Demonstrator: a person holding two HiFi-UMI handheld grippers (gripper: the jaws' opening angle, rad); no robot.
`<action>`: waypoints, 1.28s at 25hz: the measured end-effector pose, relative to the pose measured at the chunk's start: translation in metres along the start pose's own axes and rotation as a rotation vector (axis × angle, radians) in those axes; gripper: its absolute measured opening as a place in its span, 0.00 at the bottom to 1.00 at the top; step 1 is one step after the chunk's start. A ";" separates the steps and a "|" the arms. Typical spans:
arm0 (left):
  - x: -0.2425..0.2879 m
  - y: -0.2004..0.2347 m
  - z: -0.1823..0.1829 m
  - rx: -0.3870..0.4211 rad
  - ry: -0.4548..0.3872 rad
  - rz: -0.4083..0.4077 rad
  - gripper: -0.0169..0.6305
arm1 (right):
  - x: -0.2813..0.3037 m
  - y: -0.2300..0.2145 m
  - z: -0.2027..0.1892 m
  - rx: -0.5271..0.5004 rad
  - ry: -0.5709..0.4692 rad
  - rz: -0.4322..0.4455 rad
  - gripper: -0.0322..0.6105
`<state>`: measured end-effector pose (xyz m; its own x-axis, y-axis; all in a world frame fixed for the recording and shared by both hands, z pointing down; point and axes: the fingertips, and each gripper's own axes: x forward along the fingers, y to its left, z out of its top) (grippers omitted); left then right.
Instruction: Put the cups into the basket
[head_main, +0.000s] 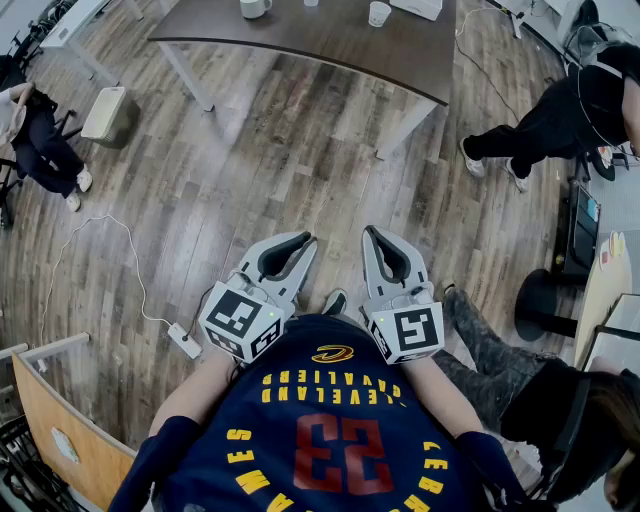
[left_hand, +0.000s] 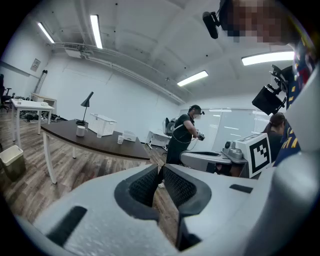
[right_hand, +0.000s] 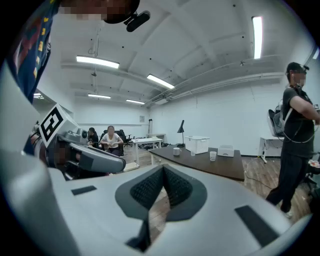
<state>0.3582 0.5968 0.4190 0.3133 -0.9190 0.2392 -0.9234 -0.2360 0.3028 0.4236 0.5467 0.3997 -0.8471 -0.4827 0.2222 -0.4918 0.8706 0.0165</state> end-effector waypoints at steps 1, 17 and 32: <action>0.000 0.000 0.000 0.001 0.001 0.000 0.10 | 0.000 0.000 0.000 0.000 0.000 0.000 0.06; -0.010 0.033 0.002 -0.002 0.021 0.003 0.10 | 0.033 0.012 -0.009 0.084 0.047 -0.018 0.06; 0.004 0.087 -0.002 -0.033 0.054 -0.059 0.10 | 0.089 0.029 -0.024 0.099 0.142 -0.015 0.06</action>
<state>0.2797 0.5733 0.4483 0.3792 -0.8853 0.2693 -0.8954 -0.2778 0.3479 0.3388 0.5313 0.4431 -0.8061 -0.4712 0.3580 -0.5274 0.8464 -0.0734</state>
